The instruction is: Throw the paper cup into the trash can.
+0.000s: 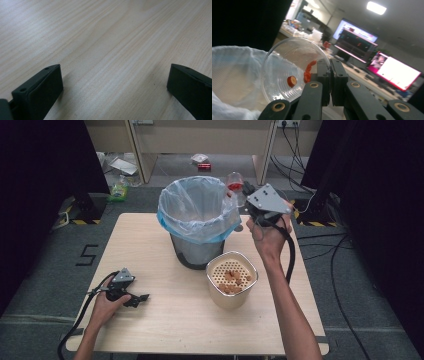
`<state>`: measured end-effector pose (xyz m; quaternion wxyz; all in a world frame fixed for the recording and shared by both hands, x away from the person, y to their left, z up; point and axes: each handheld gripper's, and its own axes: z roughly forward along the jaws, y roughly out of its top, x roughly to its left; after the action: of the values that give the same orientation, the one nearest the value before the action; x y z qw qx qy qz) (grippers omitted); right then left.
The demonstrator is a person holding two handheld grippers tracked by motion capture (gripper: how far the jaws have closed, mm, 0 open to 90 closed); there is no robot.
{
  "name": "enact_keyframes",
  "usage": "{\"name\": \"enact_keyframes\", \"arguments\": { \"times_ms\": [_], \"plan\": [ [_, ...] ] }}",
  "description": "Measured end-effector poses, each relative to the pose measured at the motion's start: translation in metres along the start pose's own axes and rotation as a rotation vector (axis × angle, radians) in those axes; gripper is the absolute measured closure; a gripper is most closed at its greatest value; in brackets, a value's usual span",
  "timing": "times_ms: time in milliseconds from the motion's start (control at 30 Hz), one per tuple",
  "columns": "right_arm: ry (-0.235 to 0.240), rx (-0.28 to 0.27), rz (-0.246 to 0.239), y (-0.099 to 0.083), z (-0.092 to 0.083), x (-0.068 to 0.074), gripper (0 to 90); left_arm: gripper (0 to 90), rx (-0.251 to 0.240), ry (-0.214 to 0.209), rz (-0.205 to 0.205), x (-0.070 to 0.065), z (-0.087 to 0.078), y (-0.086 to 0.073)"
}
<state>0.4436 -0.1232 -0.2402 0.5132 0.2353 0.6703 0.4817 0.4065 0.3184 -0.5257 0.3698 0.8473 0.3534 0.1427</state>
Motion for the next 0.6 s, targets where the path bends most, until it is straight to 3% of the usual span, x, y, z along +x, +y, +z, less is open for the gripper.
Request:
{"name": "enact_keyframes", "arguments": {
  "times_ms": [100, 267, 333, 433, 567, 600],
  "plan": [
    [0.032, 0.02, 0.008, 0.005, 0.014, 0.006, 87.7, 0.0, -0.001, 0.0, 0.0, 0.0, 0.0, 0.0],
    [0.121, 0.055, 0.099, 0.008, 0.039, 0.013, 87.6, 0.0, -0.001, 0.001, 0.0, 0.0, 0.0, 0.0],
    [0.138, 0.068, 0.112, 0.008, 0.044, 0.014, 87.5, 0.0, -0.001, 0.001, 0.001, 0.0, 0.0, 0.0],
    [0.212, 0.117, 0.187, 0.006, 0.06, 0.019, 87.1, 0.0, -0.001, 0.0, 0.0, 0.0, 0.0, 0.0],
    [0.238, 0.145, 0.224, 0.003, 0.072, 0.024, 84.8, 0.0, -0.001, 0.0, 0.0, 0.0, 0.0, 0.0],
    [0.243, 0.148, 0.289, 0.001, 0.077, 0.026, 78.8, 0.0, -0.001, 0.0, 0.0, 0.0, 0.0, 0.0]
  ]
}}
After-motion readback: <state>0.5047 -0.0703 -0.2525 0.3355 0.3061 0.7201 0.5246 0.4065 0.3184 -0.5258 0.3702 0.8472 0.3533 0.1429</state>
